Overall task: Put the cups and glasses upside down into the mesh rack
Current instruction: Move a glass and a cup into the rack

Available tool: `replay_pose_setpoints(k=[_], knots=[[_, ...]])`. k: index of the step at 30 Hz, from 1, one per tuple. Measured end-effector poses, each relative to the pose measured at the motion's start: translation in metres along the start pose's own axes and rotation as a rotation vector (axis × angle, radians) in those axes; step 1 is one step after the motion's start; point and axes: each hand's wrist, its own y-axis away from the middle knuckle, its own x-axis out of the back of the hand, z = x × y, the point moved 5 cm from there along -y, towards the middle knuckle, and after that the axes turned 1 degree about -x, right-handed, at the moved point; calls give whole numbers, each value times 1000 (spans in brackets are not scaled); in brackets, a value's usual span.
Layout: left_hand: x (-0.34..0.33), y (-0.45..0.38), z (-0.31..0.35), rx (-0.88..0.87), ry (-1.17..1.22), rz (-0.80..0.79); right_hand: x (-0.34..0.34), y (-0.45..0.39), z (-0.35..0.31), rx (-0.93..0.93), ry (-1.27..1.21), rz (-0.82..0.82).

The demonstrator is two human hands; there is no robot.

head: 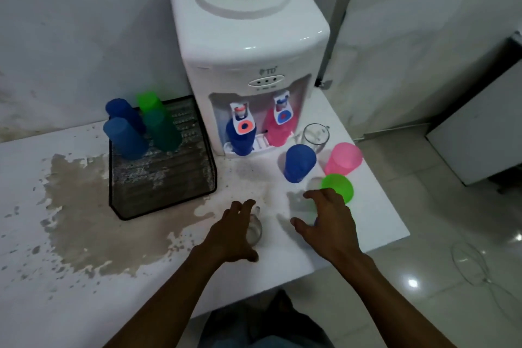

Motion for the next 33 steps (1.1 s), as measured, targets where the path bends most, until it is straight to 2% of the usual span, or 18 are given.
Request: replay_pose_setpoints(k=[6, 14, 16, 21, 26, 30, 33], knots=[[-5, -1, 1, 14, 136, 182, -3, 24, 37, -182, 79, -21], [-4, 6, -4, -1, 209, 307, -21, 34, 57, -267, -80, -43], [1, 9, -5, 8, 286, 357, -22, 35, 56, -265, -120, -22], [22, 16, -16, 160, 745, 443, -18, 25, 25, -173, -298, 64], [43, 20, -42, 338, 1203, 491, -22, 0, -27, -90, -438, 46], [56, 25, -67, 521, 1585, 541, -29, -18, -63, -116, -562, 12], [73, 25, -82, 538, 1741, 462, -38, -31, -92, -109, -577, -4]])
